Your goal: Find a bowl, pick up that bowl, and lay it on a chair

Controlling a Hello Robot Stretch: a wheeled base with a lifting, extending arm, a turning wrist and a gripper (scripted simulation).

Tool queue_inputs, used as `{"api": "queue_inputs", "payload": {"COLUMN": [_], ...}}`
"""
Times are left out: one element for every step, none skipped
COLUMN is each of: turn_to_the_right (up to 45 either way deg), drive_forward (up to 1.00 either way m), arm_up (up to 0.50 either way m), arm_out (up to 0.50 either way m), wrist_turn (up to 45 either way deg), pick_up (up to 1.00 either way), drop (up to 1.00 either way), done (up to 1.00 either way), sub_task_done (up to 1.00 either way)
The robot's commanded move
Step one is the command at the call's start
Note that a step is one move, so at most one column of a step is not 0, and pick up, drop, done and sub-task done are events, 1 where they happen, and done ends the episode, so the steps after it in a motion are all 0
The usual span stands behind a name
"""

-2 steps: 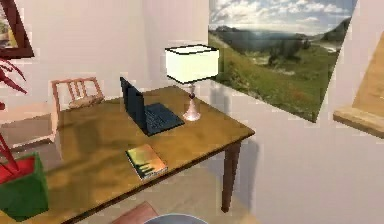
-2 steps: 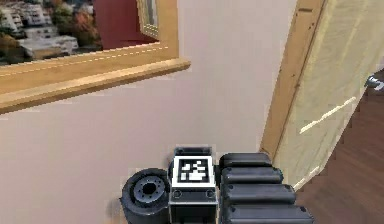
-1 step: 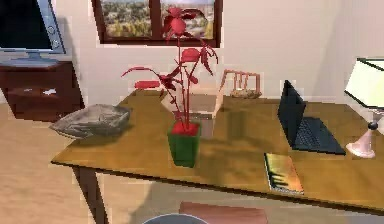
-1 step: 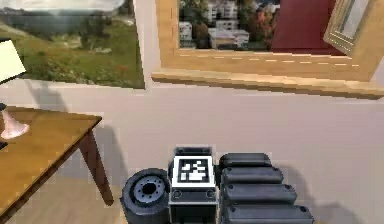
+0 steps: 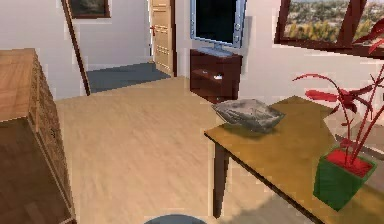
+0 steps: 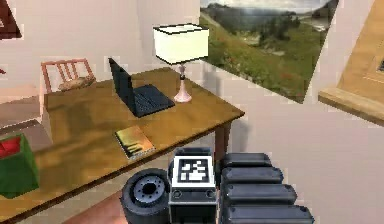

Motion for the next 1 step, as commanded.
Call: {"api": "queue_inputs", "payload": {"turn_to_the_right": [-18.0], "drive_forward": [0.00], "arm_up": [0.00], "arm_out": [0.00], "wrist_turn": [0.0], "pick_up": [0.00], "drop": [0.00], "done": [0.00], "sub_task_done": [0.00]}}
